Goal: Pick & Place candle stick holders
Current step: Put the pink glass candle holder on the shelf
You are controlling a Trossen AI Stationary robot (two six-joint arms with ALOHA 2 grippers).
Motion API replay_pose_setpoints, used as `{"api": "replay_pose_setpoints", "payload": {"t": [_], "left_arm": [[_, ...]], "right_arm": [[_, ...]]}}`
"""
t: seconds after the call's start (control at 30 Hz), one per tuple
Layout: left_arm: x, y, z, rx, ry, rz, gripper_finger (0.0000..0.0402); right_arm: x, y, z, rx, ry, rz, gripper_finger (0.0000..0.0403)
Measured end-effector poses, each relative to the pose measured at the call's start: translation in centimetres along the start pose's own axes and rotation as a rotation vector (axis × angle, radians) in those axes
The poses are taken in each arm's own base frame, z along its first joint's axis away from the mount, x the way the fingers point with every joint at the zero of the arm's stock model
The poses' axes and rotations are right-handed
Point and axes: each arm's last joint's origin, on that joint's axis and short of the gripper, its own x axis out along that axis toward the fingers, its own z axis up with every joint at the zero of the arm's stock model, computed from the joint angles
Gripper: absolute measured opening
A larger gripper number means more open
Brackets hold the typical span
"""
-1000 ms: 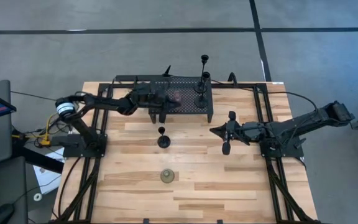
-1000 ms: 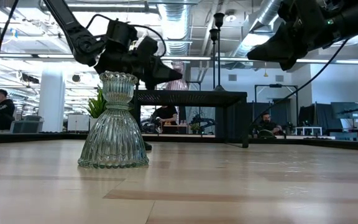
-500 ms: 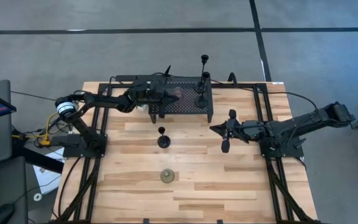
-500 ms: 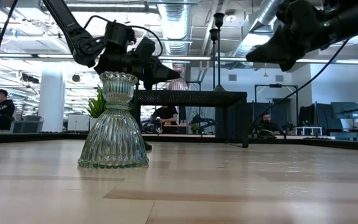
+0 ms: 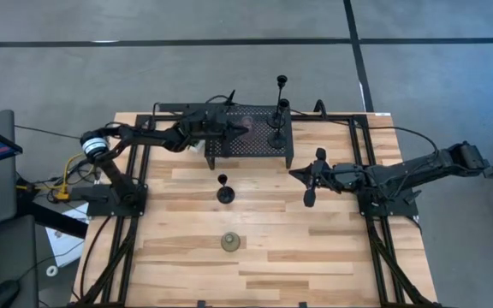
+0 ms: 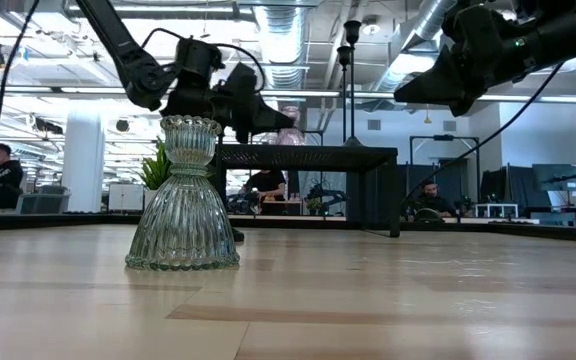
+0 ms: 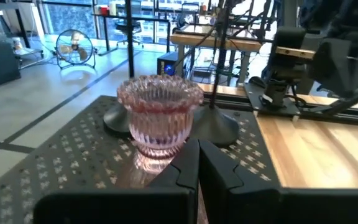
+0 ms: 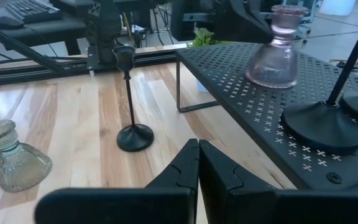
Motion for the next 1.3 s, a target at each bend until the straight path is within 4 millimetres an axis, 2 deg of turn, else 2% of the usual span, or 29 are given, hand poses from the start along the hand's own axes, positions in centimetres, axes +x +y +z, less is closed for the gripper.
{"api": "replay_pose_setpoints", "payload": {"t": [0.13, 0.3, 0.5, 0.73, 0.83, 1.0, 1.3], "left_arm": [[1.1, 1.1, -0.4, -0.027, 0.011, -0.009, 0.0005], [1.3, 1.5, -0.5, -0.034, 0.011, -0.008, 0.0005], [1.0, 1.1, 0.5, -0.02, -0.019, -0.019, 0.0005], [1.4, -0.1, 0.6, -0.095, -0.018, -0.082, 0.0005], [2.1, -1.3, 0.4, -0.105, -0.007, -0.02, 0.0005], [3.0, -3.4, 0.6, -0.031, -0.007, 0.205, 0.0005], [3.5, -3.8, 2.2, -0.027, -0.059, 0.304, 0.0005]], "right_arm": [[0.0, 0.0, 0.0, 0.002, -0.001, 0.0, 0.0], [0.0, 0.0, 0.0, 0.001, -0.001, 0.002, 0.0], [0.0, 0.0, 0.0, -0.008, 0.0, -0.002, 0.0], [0.0, -0.1, 0.0, -0.012, 0.0, -0.006, 0.0], [0.0, -0.1, 0.0, -0.008, 0.0, -0.006, 0.0], [0.0, -0.1, 0.0, -0.008, 0.0, -0.006, 0.0], [0.0, -0.1, 0.0, -0.008, 0.0, -0.006, 0.0]]}}
